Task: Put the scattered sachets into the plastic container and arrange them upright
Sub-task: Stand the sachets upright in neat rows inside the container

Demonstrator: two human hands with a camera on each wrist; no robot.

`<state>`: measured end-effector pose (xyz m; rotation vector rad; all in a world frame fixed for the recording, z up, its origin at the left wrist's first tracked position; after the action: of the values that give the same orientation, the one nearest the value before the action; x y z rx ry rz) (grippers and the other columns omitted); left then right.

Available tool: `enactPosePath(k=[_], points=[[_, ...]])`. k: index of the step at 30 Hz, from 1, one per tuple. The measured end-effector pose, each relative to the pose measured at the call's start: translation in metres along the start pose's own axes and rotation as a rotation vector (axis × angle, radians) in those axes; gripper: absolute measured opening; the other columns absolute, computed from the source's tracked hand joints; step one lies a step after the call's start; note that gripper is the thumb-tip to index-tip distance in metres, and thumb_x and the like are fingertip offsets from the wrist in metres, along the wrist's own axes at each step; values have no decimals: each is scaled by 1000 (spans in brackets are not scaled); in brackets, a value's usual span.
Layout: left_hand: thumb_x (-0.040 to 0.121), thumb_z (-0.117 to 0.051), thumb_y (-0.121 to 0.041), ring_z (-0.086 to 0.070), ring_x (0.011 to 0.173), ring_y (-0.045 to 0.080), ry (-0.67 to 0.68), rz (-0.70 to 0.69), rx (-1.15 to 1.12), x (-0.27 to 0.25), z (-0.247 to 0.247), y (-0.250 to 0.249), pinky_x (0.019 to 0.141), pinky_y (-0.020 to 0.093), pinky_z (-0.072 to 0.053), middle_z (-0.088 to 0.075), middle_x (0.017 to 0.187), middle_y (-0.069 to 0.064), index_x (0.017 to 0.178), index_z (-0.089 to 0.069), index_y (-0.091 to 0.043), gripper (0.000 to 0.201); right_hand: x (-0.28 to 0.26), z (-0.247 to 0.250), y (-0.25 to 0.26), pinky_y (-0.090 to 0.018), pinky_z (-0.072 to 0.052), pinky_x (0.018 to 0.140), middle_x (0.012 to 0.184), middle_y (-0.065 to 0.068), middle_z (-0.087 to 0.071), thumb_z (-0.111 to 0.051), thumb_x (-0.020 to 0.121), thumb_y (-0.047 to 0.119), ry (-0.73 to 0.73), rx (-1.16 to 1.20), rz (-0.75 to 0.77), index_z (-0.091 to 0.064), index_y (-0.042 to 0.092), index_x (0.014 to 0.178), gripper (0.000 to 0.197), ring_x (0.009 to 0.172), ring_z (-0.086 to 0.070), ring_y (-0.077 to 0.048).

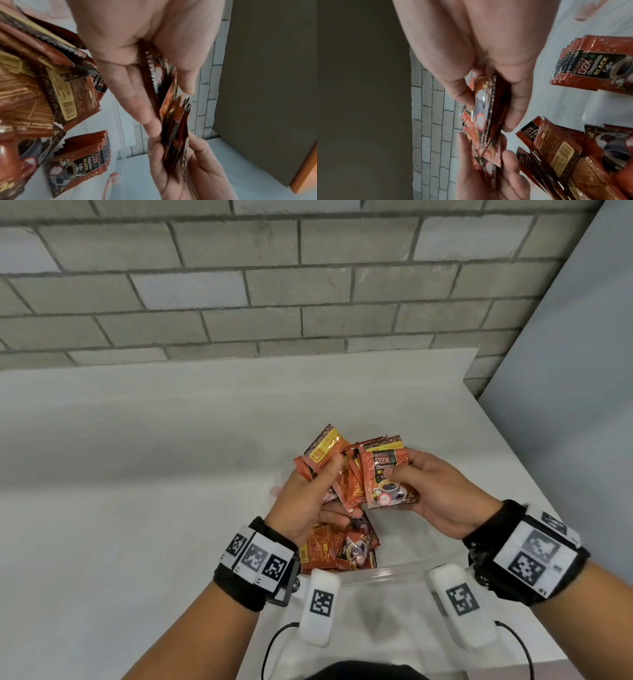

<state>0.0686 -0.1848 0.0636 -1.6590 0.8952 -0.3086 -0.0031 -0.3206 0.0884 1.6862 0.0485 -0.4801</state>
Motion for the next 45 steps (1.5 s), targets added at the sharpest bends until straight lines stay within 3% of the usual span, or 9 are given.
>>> enactPosePath(k=[8, 21, 25, 29, 32, 35, 38, 42, 45], points=[[88, -58, -35, -66, 61, 24, 4, 25, -20, 6, 9, 0, 43, 24, -52, -71, 94, 13, 110, -64, -12, 32, 4, 19, 8, -29, -57, 68, 87, -3, -73, -47, 94, 4, -107, 143, 38, -62, 13, 105, 20, 74, -69, -14], [80, -43, -77, -53, 57, 16, 102, -94, 288, 10, -6, -3, 50, 27, -44, -61, 77, 9, 104, -67, -19, 67, 3, 8, 8, -50, -52, 88, 100, -9, -70, -49, 95, 10, -69, 105, -22, -58, 13, 115, 22, 91, -67, -26], [91, -41, -62, -47, 48, 10, 110, -211, 424, 12, -18, -11, 47, 25, -41, -58, 61, -8, 106, -67, -38, 38, 4, -12, 6, -39, -55, 87, 101, -6, -70, -49, 96, 12, 20, 5, -46, -59, 15, 115, 22, 92, -67, -20], [89, -40, -68, -59, 104, -5, 29, -287, 590, 17, -19, -15, 95, 24, -47, -65, 113, -17, 132, -52, -31, 57, 6, -23, 8, -26, -56, 75, 106, -5, -71, -48, 96, 9, 72, -18, -14, -59, 15, 118, 25, 90, -68, -15], [80, -50, -71, -55, 120, 5, 27, -228, 452, 18, -14, -12, 106, 35, -42, -60, 128, -10, 139, -45, -26, 75, 4, -22, 10, -31, -54, 88, 119, -6, -66, -46, 98, 11, 128, -79, 39, -53, 18, 126, 30, 105, -64, -18], [76, -69, -38, -61, 113, 22, 83, -121, 138, 14, -18, -11, 97, 37, -48, -66, 119, 5, 131, -52, -10, 64, 0, -26, 15, -33, -45, 101, 125, -1, -62, -49, 96, 24, 185, -268, 150, -52, 20, 128, 32, 118, -57, -15], [72, -56, -7, -67, 86, 21, 138, -79, -92, 9, -26, -16, 71, 28, -55, -69, 92, 10, 105, -62, -4, 34, 1, -24, 18, -40, -36, 108, 124, 5, -52, -51, 88, 48, 140, -583, 251, -53, 45, 116, 29, 123, -45, -12], [75, -52, 3, -61, 60, 17, 86, -45, -317, 9, -23, -20, 54, 24, -50, -62, 71, 10, 77, -63, -2, 13, -4, -27, 25, -35, -29, 110, 120, 3, -35, -57, 80, 55, -51, -855, 342, -32, 42, 136, 62, 121, -29, -12], [66, -55, -4, -54, 60, 20, 50, 33, -389, 12, -20, -14, 58, 27, -48, -53, 72, 11, 79, -56, -2, 12, -10, -26, 38, -35, -21, 113, 145, 2, -20, -65, 74, 58, -203, -954, 422, -16, 30, 149, 94, 133, -15, -14]])
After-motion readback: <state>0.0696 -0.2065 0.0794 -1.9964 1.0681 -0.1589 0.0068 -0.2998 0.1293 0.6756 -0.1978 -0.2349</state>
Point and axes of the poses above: each hand's wrist, its own x-axis towards the middle knuckle, its own z-axis out of the back of the hand, y = z × x, the point moved 6 cm from there along x, towards the middle knuckle
